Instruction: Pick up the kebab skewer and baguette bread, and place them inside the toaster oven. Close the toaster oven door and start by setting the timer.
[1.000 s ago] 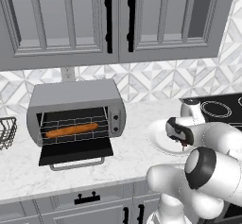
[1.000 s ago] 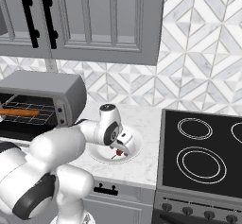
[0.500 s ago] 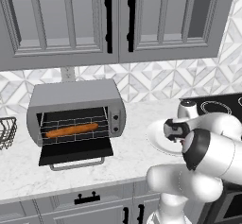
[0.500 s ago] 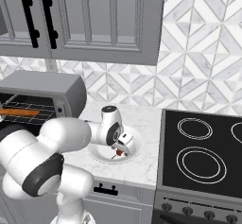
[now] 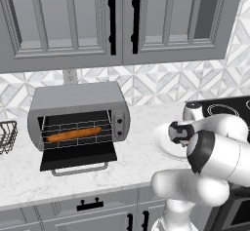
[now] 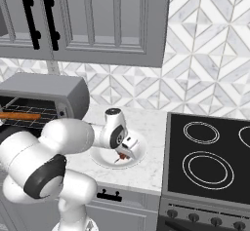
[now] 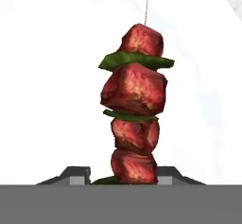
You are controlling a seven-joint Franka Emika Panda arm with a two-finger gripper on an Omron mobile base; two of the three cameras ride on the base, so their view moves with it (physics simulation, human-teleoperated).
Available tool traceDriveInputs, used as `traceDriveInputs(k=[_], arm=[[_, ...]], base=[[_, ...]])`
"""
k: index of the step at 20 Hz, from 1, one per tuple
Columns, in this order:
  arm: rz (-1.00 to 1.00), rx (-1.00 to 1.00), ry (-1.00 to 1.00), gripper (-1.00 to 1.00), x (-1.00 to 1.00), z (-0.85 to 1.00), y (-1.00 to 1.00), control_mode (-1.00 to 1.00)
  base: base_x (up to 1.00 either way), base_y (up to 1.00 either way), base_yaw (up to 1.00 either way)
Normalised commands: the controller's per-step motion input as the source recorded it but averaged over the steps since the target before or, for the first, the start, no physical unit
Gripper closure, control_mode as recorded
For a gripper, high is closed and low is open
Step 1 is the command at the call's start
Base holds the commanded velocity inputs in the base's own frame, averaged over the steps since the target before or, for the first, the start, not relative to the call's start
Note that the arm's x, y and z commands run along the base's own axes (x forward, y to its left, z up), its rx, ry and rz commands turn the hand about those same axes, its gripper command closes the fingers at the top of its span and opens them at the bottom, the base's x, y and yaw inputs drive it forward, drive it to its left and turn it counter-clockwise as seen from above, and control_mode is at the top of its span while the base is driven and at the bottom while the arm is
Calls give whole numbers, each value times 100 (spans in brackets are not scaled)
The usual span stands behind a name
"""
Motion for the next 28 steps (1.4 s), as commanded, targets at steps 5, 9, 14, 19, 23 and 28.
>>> traceDriveInputs(k=[5, 9, 14, 19, 23, 28], arm=[[11, 1, -2, 100, -75, 100, 74, -100], [20, 0, -10, 100, -65, 100, 100, -100], [27, 0, 0, 100, -9, 83, 100, -100], [26, 0, 12, 100, 9, 63, 100, -100], [21, 0, 17, 100, 13, 42, 100, -100], [8, 1, 11, 100, 14, 40, 100, -100]], base=[[0, 0, 0], [0, 0, 0], [0, 0, 0], [0, 0, 0], [0, 0, 0], [0, 0, 0]])
